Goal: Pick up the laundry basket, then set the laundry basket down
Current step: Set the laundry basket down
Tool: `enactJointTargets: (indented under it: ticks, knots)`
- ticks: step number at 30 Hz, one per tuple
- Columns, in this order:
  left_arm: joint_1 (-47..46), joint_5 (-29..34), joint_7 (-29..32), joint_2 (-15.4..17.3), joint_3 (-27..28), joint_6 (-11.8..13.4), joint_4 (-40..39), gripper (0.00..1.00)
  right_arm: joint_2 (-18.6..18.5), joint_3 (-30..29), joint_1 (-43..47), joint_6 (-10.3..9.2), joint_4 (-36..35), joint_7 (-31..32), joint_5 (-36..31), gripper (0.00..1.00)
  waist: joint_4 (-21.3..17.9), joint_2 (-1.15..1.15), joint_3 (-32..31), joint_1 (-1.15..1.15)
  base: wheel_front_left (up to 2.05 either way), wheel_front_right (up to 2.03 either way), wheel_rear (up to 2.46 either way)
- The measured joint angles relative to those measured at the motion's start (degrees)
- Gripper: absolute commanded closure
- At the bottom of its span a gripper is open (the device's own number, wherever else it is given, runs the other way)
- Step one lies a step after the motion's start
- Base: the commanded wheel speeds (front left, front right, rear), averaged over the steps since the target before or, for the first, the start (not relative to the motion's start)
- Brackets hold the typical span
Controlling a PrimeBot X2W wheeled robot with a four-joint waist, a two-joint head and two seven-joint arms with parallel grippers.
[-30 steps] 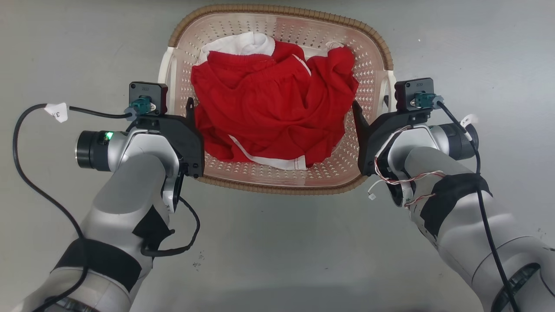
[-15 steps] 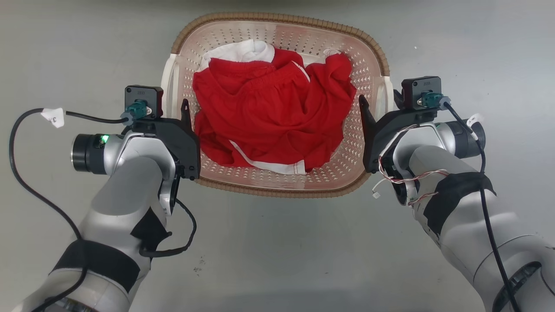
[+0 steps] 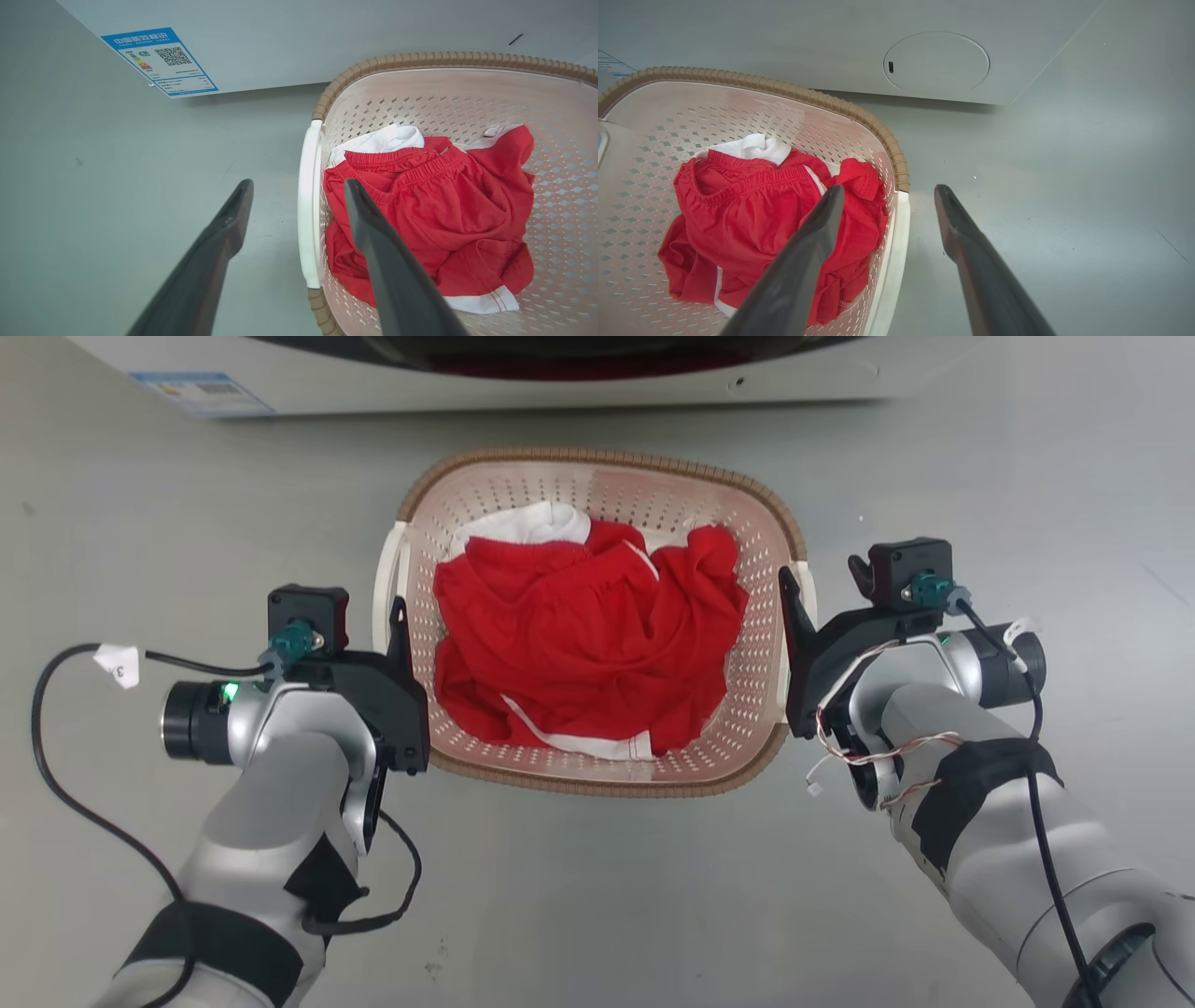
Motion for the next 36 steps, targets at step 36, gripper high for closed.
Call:
enactJointTargets:
  ticks: [36]
  knots:
    - [31.7, 3.8, -1.2, 4.4, 8.1, 0.1, -20.6, 0.0, -1.2, -13.7, 27.2, 0.92, -12.5, -2.5, -1.7, 0.0, -1.9, -0.01, -29.6, -0.01, 0.0, 0.0, 0.0]
